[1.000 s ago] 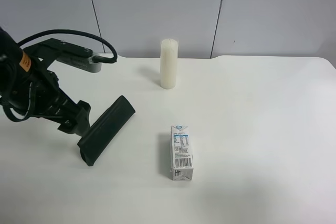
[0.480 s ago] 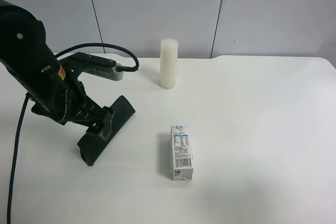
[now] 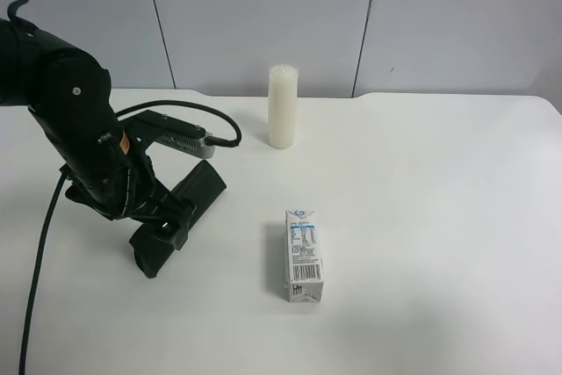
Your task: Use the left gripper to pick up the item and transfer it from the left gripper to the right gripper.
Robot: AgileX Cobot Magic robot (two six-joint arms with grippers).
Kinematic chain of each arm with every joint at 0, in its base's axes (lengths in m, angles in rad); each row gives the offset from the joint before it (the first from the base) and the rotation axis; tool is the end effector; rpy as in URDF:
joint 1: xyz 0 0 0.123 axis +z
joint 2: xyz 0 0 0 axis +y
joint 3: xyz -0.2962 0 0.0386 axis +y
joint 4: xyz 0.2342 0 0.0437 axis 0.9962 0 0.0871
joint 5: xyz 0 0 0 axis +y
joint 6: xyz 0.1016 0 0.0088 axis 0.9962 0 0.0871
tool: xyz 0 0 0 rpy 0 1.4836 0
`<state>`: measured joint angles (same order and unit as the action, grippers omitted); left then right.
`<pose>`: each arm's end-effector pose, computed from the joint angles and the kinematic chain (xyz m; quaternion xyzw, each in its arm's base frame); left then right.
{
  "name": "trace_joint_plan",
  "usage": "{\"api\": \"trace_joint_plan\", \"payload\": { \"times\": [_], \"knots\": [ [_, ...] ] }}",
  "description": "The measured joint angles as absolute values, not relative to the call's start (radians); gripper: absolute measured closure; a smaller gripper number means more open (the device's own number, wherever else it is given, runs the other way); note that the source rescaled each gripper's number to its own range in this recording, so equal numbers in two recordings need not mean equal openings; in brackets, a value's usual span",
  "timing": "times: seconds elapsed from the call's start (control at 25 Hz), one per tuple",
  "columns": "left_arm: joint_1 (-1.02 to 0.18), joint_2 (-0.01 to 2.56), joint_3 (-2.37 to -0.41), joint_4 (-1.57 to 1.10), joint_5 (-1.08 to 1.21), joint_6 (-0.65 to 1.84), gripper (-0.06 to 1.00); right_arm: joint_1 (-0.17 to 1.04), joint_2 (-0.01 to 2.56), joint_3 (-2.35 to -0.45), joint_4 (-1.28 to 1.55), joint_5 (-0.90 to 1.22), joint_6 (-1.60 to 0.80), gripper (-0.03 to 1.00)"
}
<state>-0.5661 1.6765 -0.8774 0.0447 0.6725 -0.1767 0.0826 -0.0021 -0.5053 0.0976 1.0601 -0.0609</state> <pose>0.2405 -0.1495 0.1759 0.2084 0.9735 -0.0193 0.0923 -0.0226 0.0068 0.2675 -0.0630 0.8478 0.0544 0.5238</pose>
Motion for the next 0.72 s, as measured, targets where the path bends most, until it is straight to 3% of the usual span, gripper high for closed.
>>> {"api": "trace_joint_plan", "payload": {
  "times": [0.72],
  "knots": [
    [-0.566, 1.790, -0.877, 0.048, 0.638, -0.177, -0.06, 0.083, -0.002, -0.505, 0.098, 1.060, -0.061, -0.03]
  ]
}}
